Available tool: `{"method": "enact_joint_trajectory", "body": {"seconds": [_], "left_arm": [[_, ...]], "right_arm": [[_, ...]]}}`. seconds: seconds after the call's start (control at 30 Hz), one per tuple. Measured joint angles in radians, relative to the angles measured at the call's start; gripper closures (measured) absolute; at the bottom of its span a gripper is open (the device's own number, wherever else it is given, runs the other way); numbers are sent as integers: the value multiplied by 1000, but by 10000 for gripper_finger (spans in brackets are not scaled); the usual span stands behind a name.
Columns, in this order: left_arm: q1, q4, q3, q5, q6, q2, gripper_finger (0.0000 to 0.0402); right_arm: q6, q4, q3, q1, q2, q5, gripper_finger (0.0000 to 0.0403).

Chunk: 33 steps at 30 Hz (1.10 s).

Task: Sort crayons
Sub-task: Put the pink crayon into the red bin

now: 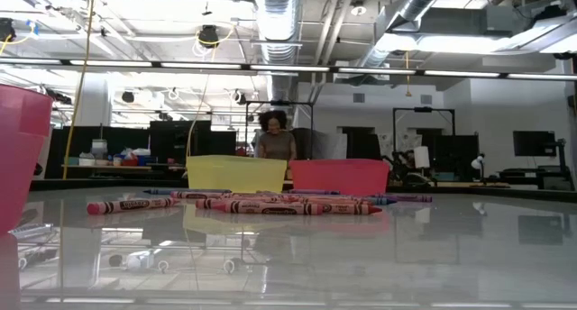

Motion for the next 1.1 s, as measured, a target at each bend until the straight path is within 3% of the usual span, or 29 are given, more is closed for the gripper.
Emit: {"method": "enact_joint_trajectory", "body": {"seconds": [0.17, 0.5, 0.73, 0.97, 1.1], "left_arm": [[1, -120, 2, -120, -2, -9, 370], [0, -541, 0, -438, -126, -35, 287], [1, -805, 0, -433, -214, -34, 268], [85, -1062, 0, -284, -419, -34, 266], [135, -1175, 0, -219, -461, -34, 266]], "right_arm": [[-13, -104, 0, -22, -18, 135, 398], [4, -528, 2, -162, -98, 417, 398], [160, -870, -31, -299, -58, 498, 398], [287, -888, -163, -379, -5, 492, 387], [338, -871, -207, -397, 24, 497, 384]]}}
